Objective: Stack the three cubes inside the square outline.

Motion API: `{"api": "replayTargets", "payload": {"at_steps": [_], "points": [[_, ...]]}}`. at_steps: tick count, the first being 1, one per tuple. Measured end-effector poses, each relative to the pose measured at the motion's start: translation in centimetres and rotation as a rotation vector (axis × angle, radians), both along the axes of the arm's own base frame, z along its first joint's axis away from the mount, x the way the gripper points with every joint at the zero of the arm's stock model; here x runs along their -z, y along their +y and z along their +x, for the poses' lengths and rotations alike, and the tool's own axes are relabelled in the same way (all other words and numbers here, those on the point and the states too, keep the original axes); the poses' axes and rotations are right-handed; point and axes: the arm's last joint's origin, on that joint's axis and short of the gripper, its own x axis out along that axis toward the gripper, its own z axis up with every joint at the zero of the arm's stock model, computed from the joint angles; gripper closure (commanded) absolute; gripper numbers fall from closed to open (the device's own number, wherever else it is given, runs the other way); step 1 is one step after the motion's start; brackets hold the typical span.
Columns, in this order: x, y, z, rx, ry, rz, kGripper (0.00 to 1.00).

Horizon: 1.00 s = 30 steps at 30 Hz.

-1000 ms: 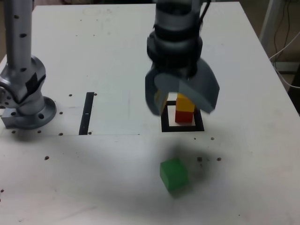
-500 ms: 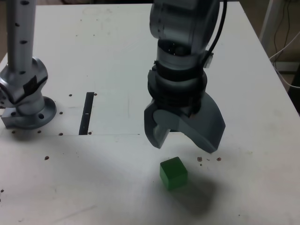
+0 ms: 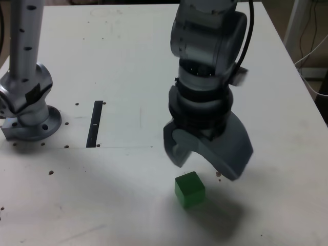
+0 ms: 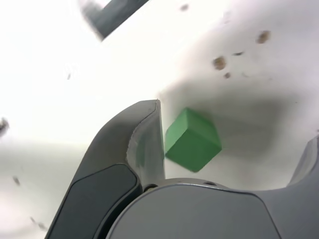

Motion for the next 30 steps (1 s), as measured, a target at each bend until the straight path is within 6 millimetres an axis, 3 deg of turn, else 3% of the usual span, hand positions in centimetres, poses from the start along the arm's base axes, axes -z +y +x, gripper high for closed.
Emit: {"api": "replayTargets", "payload": {"at_steps": [4,11,22,30], "points": [[0.2,-0.6,-0.3,0.145,-0.008,0.020,0.00],[1.1,-0.2,-0.9,0.237,0.029,0.045,0.02],[1.3,0.1,-1.5,0.304,0.046,0.069,0.02],[1.3,-1.1,-2.2,0.345,0.053,0.076,0.03]]}}
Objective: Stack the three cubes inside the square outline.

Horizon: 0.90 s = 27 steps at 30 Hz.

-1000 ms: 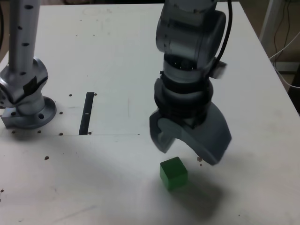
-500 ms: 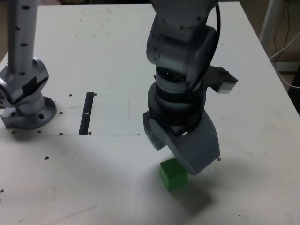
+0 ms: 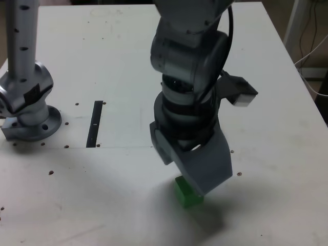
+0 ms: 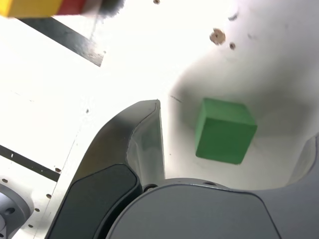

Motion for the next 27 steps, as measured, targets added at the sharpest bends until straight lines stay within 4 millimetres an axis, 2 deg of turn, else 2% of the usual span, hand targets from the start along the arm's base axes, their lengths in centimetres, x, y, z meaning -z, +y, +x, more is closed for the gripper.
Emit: {"api": "replayTargets", "payload": {"at_steps": [8,14,19,23,27], "points": [[1.5,-2.0,-0.3,0.038,0.013,0.019,0.05],[2.7,-2.4,0.1,0.037,0.020,0.040,0.08],[3.0,-2.7,0.5,0.034,0.016,0.044,0.12],[3.5,-2.8,0.8,0.026,0.016,0.057,0.21],[3.4,-2.8,0.9,0.009,0.005,0.066,0.35]]}}
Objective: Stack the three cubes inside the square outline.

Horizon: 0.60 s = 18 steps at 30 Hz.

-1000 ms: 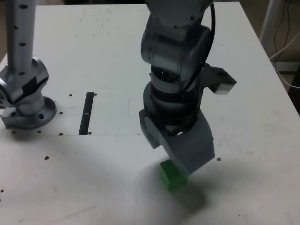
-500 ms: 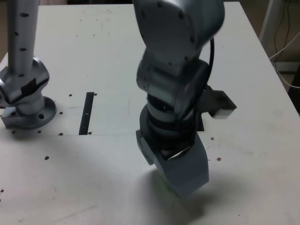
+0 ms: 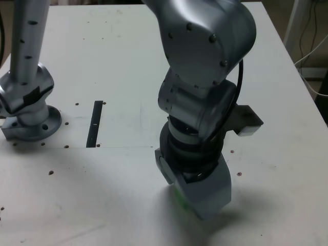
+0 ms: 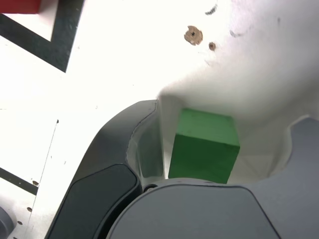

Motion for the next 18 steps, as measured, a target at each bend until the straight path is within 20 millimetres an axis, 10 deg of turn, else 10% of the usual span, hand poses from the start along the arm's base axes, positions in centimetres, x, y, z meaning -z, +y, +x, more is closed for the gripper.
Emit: {"api": "replayTargets", "payload": {"at_steps": [6,18], "points": [[-0.02,0.02,0.03,-0.021,-0.020,0.018,0.58],[-0.02,-0.21,-0.07,-0.019,-0.028,0.019,0.60]]}}
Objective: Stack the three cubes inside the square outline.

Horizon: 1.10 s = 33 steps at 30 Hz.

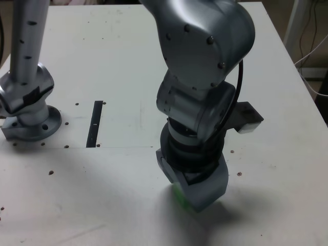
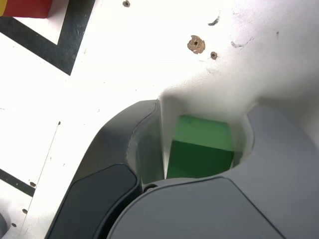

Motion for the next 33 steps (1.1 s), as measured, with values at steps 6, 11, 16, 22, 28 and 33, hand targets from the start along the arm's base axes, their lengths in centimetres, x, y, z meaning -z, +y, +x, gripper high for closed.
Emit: {"api": "replayTargets", "payload": {"at_steps": [6,11,16,22,28,33], "points": [[-0.1,-0.1,0.0,-0.001,-0.006,-0.004,0.60],[-0.4,-0.2,-0.1,0.000,0.002,0.003,0.60],[-2.4,0.1,-0.4,-0.009,0.003,0.006,0.60],[-5.9,1.0,0.1,-0.056,-0.023,-0.008,0.60],[-9.0,3.7,1.3,-0.144,-0.038,-0.017,0.59],[-10.7,6.6,2.4,-0.229,-0.037,-0.015,0.59]]}}
